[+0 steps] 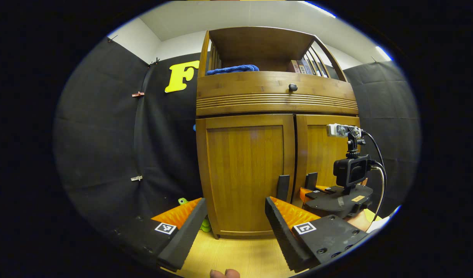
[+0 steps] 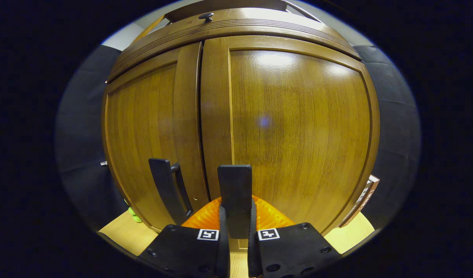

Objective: Open the right door of the double-door shoe cabinet with the right hand, and open the left door with the left hand.

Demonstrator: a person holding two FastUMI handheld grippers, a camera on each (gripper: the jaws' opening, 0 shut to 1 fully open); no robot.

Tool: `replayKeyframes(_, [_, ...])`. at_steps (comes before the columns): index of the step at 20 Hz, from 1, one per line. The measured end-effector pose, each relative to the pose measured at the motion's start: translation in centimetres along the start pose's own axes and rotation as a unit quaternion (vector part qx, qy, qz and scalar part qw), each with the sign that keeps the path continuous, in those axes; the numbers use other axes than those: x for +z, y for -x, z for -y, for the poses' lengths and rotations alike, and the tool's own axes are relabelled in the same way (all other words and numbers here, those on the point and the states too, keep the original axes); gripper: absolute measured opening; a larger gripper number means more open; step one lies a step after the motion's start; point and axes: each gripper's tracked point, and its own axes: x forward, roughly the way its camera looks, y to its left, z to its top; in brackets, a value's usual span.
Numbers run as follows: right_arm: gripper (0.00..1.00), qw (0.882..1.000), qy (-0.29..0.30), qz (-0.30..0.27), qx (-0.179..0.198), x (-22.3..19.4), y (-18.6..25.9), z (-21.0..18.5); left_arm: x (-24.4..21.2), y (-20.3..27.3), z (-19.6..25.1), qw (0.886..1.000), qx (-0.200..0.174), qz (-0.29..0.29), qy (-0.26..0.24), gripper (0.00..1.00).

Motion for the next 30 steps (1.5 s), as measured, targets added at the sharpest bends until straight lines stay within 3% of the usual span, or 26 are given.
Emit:
replayKeyframes(9, [0.22, 0.999, -0.012, -0.012, 0.027, -0.9, 7.6, 1.6, 1.0, 1.7, 0.4, 1.000, -0.019, 0.017, 0.014, 0.94])
replayKeyframes(15, [0.22, 1.000, -0.020, -0.013, 0.005, -1.3, 13.2, 4.9, 0.7, 3.4, 2.0, 0.999, -0.038, 0.019, 0.015, 0.92])
replayKeyframes(21, [0.21, 0.999, -0.027, -0.012, -0.023, -1.6, 17.2, 8.9, 0.8, 4.5, 4.5, 0.998, -0.061, 0.019, 0.014, 0.95])
replayKeyframes(22, [0.17, 0.999, -0.029, -0.013, -0.028, -1.6, 17.8, 9.6, 1.0, 4.5, 4.9, 0.998, -0.065, 0.021, 0.014, 0.95])
replayKeyframes(25, [0.21, 0.999, -0.014, -0.017, -0.045, -1.7, 19.3, 12.0, 1.2, 4.4, 5.9, 0.997, -0.073, 0.021, 0.014, 0.94])
replayKeyframes(30, [0.20, 0.999, -0.017, 0.005, -0.051, 0.7, 21.7, 14.7, 1.1, 2.8, 7.5, 0.997, -0.076, 0.017, 0.018, 0.92])
